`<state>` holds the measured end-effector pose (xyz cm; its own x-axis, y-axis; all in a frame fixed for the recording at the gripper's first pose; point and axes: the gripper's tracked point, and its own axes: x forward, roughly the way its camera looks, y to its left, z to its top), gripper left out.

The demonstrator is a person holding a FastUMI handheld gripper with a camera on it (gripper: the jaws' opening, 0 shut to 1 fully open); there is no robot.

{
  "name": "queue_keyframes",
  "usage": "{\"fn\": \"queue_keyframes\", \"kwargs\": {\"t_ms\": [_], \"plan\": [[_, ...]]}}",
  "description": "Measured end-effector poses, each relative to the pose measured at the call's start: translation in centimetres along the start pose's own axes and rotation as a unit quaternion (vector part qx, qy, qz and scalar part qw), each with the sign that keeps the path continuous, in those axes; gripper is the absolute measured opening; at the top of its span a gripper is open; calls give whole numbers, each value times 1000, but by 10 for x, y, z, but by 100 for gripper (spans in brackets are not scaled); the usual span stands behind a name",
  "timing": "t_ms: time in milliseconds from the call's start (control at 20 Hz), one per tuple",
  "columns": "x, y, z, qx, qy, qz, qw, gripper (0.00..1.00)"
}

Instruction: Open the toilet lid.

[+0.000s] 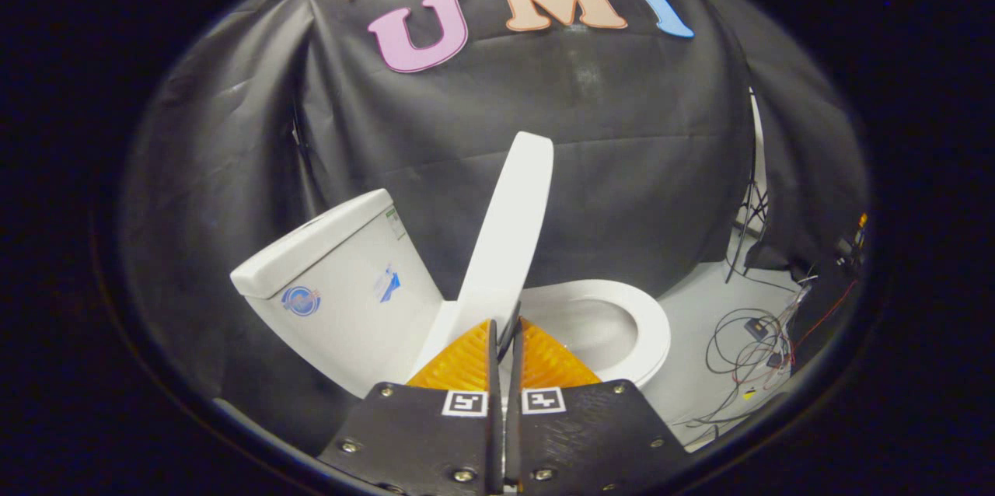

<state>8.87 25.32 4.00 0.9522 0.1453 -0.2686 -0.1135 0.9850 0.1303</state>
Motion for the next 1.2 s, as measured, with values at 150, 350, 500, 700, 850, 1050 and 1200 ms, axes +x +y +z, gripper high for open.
{"fn": "queue_keyframes", "kwargs": {"t_ms": [150, 350, 500, 700, 850, 1050, 1200], "plan": [[0, 12, 4, -9, -9, -3, 1000, 2], [-1, 26, 8, -11, -25, -2, 1000, 2], [-2, 40, 10, -16, -37, 6, 999, 2], [-2, 55, 12, -25, -51, 18, 998, 2], [-4, 67, 13, -28, -60, 28, 997, 2], [-3, 80, 13, -32, -72, 39, 996, 2], [-2, 92, 13, -38, -80, 44, 995, 2]]}}
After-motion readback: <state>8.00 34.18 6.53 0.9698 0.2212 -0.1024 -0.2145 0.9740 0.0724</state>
